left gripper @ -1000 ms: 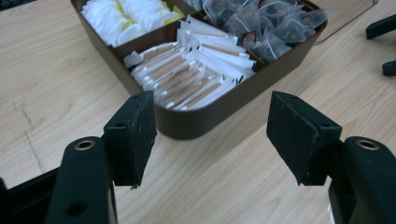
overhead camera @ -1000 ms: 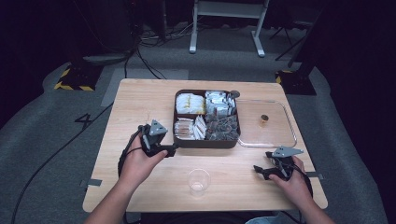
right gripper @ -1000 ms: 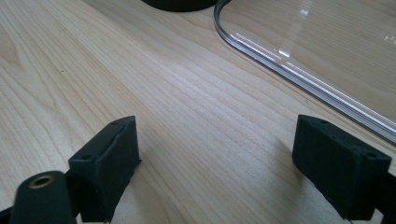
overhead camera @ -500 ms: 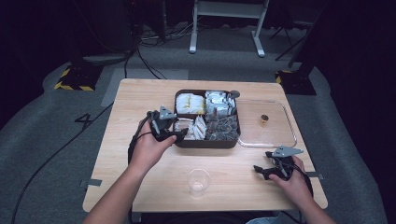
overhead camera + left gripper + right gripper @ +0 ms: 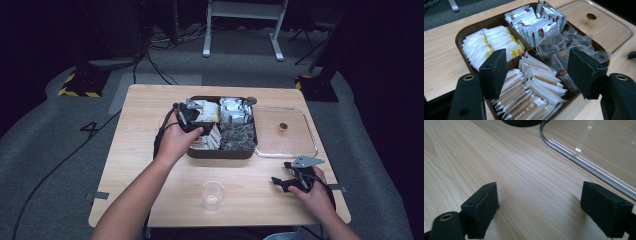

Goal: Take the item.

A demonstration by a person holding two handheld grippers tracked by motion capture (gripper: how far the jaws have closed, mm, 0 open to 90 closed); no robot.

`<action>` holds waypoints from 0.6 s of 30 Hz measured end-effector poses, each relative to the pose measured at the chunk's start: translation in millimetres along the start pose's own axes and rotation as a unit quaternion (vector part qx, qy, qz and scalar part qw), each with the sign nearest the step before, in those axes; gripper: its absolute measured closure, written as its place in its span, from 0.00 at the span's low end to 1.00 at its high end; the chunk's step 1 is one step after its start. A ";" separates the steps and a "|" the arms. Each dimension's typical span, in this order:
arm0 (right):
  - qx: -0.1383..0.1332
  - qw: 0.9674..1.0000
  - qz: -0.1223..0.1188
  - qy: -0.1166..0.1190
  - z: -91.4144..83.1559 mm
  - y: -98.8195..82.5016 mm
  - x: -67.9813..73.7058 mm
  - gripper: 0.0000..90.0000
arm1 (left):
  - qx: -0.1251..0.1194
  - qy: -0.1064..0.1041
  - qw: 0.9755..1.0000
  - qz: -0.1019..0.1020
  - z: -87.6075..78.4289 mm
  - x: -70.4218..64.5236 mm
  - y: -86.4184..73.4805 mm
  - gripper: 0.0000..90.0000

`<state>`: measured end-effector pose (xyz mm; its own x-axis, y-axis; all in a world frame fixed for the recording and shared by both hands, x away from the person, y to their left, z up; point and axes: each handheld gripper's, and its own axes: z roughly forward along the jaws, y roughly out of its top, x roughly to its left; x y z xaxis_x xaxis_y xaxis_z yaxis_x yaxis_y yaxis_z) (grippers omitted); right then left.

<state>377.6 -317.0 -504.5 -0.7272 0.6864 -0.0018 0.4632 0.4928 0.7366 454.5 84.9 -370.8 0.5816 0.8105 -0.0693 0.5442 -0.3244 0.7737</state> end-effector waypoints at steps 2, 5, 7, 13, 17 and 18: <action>0.000 1.000 -0.001 0.000 0.0 0.1 -0.2 0.17 | 0.006 0.008 1.000 0.003 8.2 3.2 4.7 0.37; 0.000 1.000 -0.001 0.001 0.2 0.2 -0.4 0.17 | 0.004 -0.003 1.000 -0.017 18.6 7.3 9.9 0.37; 0.000 1.000 -0.002 0.002 0.3 0.3 -0.6 0.17 | 0.004 -0.015 1.000 -0.018 25.9 9.5 14.3 0.36; 0.000 1.000 -0.002 0.002 0.2 0.2 -0.4 0.17 | 0.007 -0.017 0.999 -0.047 47.8 18.1 25.4 0.36; 0.000 1.000 -0.003 0.002 0.6 0.6 -0.9 0.17 | 0.008 -0.004 0.998 -0.061 60.4 25.5 28.8 0.36; 0.000 1.000 -0.003 0.002 0.8 0.7 -0.9 0.17 | 0.012 0.002 0.998 -0.058 64.0 26.8 29.3 0.36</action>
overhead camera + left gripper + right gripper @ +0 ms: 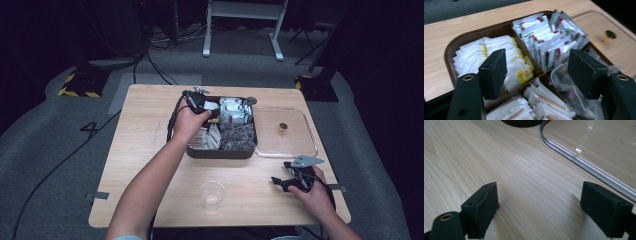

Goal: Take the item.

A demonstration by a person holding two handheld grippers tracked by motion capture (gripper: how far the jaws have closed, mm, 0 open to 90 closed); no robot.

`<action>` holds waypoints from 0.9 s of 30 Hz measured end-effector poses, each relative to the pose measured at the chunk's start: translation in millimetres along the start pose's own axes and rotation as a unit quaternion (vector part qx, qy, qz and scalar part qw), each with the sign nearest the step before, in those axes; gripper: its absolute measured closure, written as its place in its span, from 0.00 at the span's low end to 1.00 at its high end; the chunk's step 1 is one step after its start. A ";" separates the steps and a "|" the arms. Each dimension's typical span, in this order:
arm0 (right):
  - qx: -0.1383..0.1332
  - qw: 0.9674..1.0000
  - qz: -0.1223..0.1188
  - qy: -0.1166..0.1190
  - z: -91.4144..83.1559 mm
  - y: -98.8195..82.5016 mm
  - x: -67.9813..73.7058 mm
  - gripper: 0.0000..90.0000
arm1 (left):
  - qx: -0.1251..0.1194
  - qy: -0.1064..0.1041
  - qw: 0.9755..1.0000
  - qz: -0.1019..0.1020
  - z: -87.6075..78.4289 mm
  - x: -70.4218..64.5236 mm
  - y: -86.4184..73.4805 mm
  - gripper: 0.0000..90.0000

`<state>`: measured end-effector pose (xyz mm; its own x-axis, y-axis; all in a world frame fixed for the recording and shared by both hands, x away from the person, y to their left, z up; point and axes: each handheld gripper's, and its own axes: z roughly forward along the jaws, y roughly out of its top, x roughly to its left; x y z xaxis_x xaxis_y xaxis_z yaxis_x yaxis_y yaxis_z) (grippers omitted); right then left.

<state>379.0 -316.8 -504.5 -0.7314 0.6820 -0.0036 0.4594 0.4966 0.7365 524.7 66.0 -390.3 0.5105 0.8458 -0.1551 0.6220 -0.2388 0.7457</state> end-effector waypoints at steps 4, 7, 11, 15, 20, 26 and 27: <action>0.000 1.000 0.000 0.000 0.2 0.1 -0.1 0.17 | 0.023 0.027 0.999 0.015 18.0 7.4 0.0 0.37; 0.000 1.000 0.000 0.000 0.3 0.2 -0.2 0.17 | 0.031 0.025 0.999 0.011 24.6 10.5 -1.2 0.37; 0.000 1.000 0.000 0.000 0.4 0.3 -0.3 0.17 | 0.041 0.018 0.999 0.004 35.8 17.3 -2.8 0.37; 0.000 1.000 0.000 0.000 0.4 0.3 -0.3 0.17 | 0.059 0.016 0.998 -0.007 45.9 20.9 -5.5 0.42; 0.000 1.000 0.000 0.000 0.4 0.3 -0.3 0.17 | 0.077 0.008 0.997 -0.011 54.3 22.5 -8.0 0.49; 0.000 1.000 0.000 0.000 0.4 0.3 -0.3 0.17 | 0.096 0.012 0.995 -0.004 60.3 25.0 -10.5 0.59; 0.000 1.000 0.000 0.000 0.4 0.3 -0.3 0.17 | 0.099 0.012 0.995 -0.006 61.3 25.5 -10.9 0.63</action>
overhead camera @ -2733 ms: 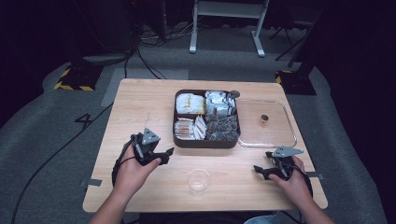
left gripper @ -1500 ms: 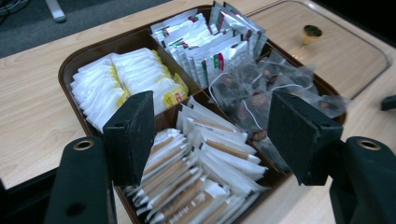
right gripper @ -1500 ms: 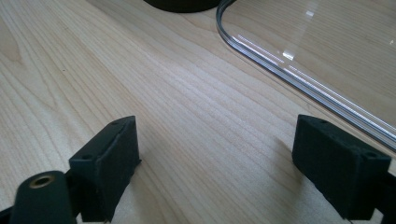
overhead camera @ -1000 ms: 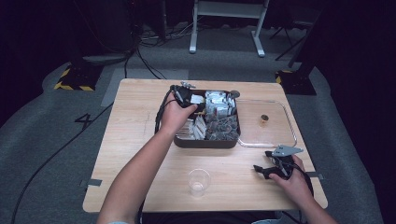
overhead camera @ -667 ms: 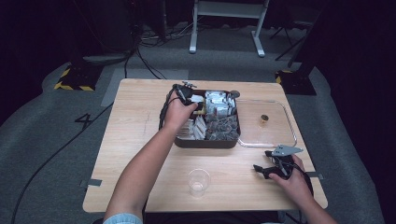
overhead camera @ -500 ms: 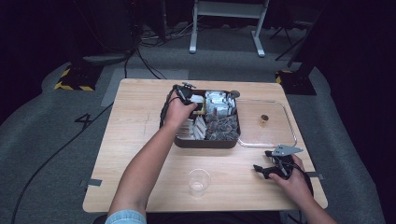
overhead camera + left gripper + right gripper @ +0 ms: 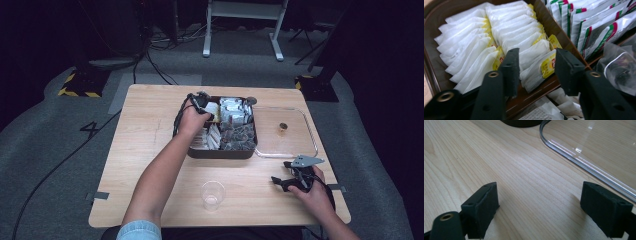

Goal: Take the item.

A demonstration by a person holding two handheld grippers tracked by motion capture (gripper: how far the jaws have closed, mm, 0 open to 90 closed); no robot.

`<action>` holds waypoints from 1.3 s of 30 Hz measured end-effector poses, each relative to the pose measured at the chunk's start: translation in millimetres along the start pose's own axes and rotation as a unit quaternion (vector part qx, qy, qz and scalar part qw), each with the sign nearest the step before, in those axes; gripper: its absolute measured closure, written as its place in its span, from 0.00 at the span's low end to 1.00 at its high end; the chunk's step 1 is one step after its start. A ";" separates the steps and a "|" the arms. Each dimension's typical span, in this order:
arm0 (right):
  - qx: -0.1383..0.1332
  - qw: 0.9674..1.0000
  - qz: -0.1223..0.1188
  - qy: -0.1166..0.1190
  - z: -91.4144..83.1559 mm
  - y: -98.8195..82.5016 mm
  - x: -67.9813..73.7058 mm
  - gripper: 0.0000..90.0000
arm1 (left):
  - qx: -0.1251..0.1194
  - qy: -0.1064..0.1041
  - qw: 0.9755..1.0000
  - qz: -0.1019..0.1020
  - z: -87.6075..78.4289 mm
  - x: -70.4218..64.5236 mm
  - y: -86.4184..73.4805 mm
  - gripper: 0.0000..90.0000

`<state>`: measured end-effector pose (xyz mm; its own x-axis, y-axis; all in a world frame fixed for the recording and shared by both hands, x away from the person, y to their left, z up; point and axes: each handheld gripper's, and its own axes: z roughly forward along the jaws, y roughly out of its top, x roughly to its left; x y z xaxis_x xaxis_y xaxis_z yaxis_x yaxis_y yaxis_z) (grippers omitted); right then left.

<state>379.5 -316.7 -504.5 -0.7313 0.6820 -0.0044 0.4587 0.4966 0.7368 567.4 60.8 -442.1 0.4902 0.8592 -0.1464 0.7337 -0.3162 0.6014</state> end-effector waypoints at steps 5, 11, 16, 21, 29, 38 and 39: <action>0.000 1.000 0.000 0.000 0.0 0.0 0.0 0.17 | 0.015 0.002 1.000 0.001 6.1 2.5 0.6 0.65; 0.000 1.000 0.000 0.000 0.0 0.0 0.0 0.17 | 0.038 0.000 0.999 0.016 12.8 -0.9 3.0 0.75; 0.000 1.000 0.000 0.000 0.0 0.0 0.0 0.17 | 0.054 0.007 0.998 0.030 16.3 -3.6 4.3 0.85; 0.000 1.000 0.000 0.000 0.0 0.0 0.0 0.17 | 0.054 0.017 0.997 0.050 16.1 -7.4 4.6 0.98; 0.000 1.000 0.000 0.000 -0.1 0.0 0.0 0.17 | 0.050 0.012 0.997 0.053 11.8 -7.2 6.0 1.00; 0.000 1.000 0.000 0.000 0.0 0.0 0.0 0.17 | 0.018 0.007 0.999 0.050 -5.1 -8.1 11.5 1.00; 0.000 1.000 0.000 0.000 0.0 0.0 0.0 0.17 | 0.012 0.006 0.999 0.050 -7.8 -8.2 12.2 1.00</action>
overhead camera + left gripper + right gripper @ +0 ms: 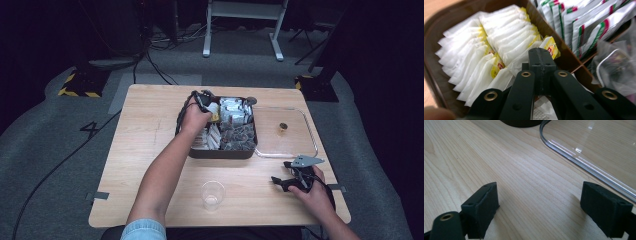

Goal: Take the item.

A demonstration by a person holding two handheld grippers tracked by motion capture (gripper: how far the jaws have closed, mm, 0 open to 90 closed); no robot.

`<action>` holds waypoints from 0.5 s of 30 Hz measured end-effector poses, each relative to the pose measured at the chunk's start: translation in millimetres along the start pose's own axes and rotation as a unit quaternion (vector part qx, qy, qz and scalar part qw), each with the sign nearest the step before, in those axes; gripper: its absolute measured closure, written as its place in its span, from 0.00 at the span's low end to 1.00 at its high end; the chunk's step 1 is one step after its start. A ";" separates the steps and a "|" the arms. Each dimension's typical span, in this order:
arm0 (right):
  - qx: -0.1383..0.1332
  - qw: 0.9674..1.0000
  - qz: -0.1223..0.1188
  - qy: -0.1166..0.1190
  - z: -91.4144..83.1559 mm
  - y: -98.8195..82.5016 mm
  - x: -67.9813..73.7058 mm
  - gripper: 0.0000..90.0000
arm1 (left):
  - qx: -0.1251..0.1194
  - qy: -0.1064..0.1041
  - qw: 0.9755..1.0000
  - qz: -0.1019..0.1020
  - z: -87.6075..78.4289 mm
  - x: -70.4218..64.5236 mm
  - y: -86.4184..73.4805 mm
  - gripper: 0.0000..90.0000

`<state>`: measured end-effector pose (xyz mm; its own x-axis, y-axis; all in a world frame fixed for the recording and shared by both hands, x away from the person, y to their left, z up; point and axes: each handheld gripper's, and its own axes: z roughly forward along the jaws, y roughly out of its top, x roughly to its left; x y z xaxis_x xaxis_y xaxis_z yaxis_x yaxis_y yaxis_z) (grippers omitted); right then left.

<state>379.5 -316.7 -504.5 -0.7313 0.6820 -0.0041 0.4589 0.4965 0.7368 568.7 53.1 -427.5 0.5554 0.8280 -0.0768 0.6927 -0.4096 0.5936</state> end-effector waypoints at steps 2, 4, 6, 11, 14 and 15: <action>0.000 1.000 0.000 0.000 0.0 0.0 0.0 0.17 | -0.007 -0.002 1.000 -0.002 -2.9 -0.4 0.6 1.00; 0.000 1.000 0.000 0.000 0.0 0.0 0.0 0.17 | -0.014 -0.002 1.000 -0.001 -6.7 -0.8 1.2 1.00; 0.000 1.000 0.000 0.000 0.0 0.0 0.0 0.17 | -0.021 -0.002 1.000 -0.001 -10.0 -0.3 1.5 1.00; 0.000 1.000 0.000 0.000 0.0 0.0 0.0 0.17 | -0.034 -0.010 0.999 -0.006 -20.7 4.0 1.2 1.00; 0.000 1.000 0.000 0.000 0.0 0.0 0.0 0.17 | -0.044 -0.015 0.999 -0.005 -29.5 5.4 1.1 1.00; 0.000 1.000 0.000 0.000 0.0 0.0 0.0 0.17 | -0.047 -0.018 0.999 -0.004 -33.2 5.4 1.2 1.00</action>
<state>379.5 -316.7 -504.5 -0.7315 0.6819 -0.0041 0.4587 0.4965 0.7369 557.2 69.8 -400.6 0.5674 0.8163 -0.1088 0.6514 -0.3640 0.6657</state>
